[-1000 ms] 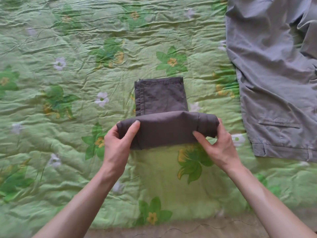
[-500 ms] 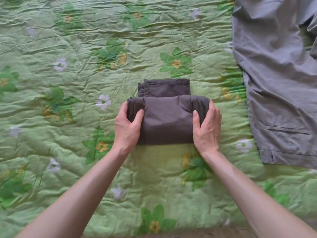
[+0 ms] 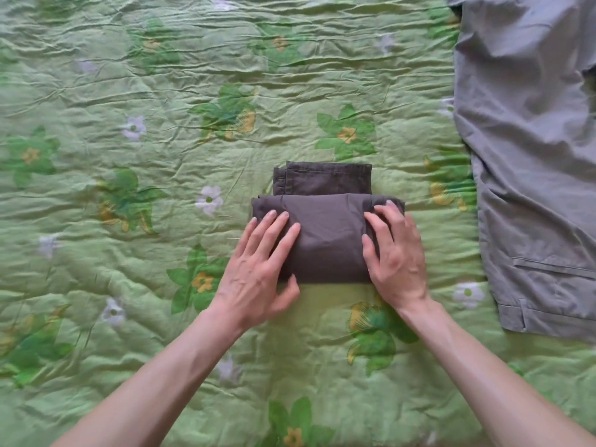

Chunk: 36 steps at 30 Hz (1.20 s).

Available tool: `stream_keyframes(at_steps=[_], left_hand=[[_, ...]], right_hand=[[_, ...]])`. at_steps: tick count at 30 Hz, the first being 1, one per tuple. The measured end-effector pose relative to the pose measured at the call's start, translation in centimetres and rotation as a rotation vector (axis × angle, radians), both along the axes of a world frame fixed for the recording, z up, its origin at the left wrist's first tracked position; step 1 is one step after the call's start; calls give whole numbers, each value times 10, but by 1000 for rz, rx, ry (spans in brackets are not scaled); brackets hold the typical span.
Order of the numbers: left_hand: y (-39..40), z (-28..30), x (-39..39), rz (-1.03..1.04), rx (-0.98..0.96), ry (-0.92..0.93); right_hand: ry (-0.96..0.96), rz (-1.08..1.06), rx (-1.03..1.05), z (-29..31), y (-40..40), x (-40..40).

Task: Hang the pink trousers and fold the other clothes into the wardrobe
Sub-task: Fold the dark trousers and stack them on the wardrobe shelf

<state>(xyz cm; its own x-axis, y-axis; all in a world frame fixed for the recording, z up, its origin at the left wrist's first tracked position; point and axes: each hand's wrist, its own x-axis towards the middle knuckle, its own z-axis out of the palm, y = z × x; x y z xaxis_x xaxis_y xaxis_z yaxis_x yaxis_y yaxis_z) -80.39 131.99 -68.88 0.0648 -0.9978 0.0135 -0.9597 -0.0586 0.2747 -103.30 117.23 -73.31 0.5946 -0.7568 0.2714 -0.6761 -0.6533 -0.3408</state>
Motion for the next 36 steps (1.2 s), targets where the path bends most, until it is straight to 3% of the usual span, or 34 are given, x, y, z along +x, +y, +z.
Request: stream_keyframes(at_steps=[2, 6, 11, 15, 17, 20, 24, 27, 32, 36], left_hand=[[4, -5, 3, -45, 142, -64], [-4, -6, -3, -17, 235, -162], [-8, 9, -6, 26, 199, -50], [-1, 37, -8, 119, 51, 251], [7, 49, -5, 246, 9, 425], [15, 50, -2, 538, -52, 668], [-5, 37, -2, 866, -150, 936], [-28, 27, -2, 890, -170, 972], [-49, 10, 2, 894, 120, 958], [-58, 13, 17, 827, 226, 827]], right_hand=[[66, 89, 104, -3, 4, -12], [185, 240, 196, 2, -1, -27], [198, 312, 264, 15, -15, -34], [59, 285, 193, 39, -24, -40], [-51, 219, 307, 50, -23, -44], [-302, 15, 673, 64, -16, -44], [-597, -252, 736, 68, -12, -20], [-743, -357, 754, 64, -15, 1], [-519, -412, 801, 46, -15, 23], [-287, -463, 758, 42, -39, 37]])
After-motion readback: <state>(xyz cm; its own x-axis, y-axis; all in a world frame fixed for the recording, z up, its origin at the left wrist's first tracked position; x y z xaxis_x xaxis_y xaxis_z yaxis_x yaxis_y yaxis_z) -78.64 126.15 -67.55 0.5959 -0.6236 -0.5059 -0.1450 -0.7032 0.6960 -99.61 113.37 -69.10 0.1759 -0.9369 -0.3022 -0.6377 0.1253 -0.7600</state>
